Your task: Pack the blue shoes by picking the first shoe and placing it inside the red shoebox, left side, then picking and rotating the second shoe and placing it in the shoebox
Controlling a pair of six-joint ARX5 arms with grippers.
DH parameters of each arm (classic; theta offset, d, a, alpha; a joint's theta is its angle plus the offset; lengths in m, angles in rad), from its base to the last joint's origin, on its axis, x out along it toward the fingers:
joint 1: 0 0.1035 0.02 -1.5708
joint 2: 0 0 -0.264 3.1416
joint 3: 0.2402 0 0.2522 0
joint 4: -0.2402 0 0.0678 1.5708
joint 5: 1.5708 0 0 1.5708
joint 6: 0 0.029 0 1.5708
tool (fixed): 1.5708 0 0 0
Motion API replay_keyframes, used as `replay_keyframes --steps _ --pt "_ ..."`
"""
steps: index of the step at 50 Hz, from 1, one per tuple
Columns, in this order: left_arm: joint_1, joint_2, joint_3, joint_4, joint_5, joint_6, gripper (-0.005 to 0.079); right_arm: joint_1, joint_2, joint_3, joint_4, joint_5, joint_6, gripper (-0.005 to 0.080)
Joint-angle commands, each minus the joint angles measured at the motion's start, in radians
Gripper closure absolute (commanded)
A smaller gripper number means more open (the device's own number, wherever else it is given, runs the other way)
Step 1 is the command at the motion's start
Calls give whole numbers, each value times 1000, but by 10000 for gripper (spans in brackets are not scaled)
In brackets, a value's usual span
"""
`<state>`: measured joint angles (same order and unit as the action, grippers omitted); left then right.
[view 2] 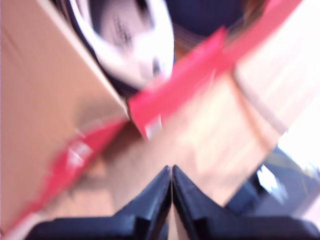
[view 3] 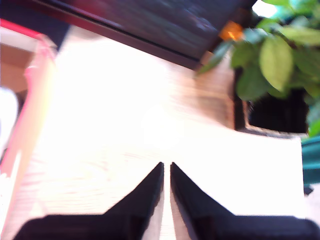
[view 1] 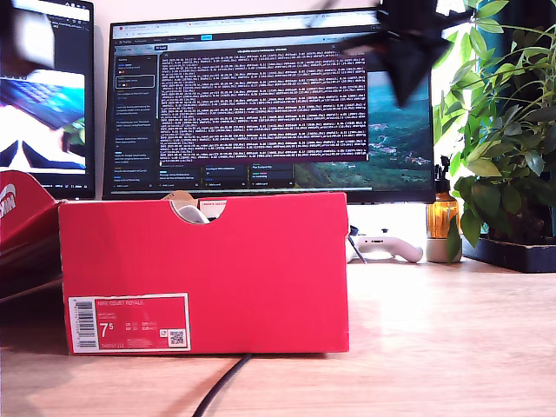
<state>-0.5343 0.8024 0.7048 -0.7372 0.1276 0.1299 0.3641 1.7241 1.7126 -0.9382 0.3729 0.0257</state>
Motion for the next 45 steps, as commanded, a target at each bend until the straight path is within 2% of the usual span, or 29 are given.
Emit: replay_keyframes --steps 1,8,14,22,34,45 --pt "8 -16 -5 54 -12 -7 759 -11 -25 -37 10 -3 5 764" --pt "55 -23 -5 196 -16 2 759 -38 -98 -160 82 4 13 764" --pt "105 -10 -5 336 -15 19 759 -56 -215 -329 228 7 5 764" --pt "212 25 -5 485 50 40 759 -82 -373 -529 383 35 -15 764" --pt "418 101 -5 564 231 54 759 -169 -558 -773 586 39 -27 764" --pt "547 107 -39 634 284 48 759 -263 -634 -955 762 24 -42 764"
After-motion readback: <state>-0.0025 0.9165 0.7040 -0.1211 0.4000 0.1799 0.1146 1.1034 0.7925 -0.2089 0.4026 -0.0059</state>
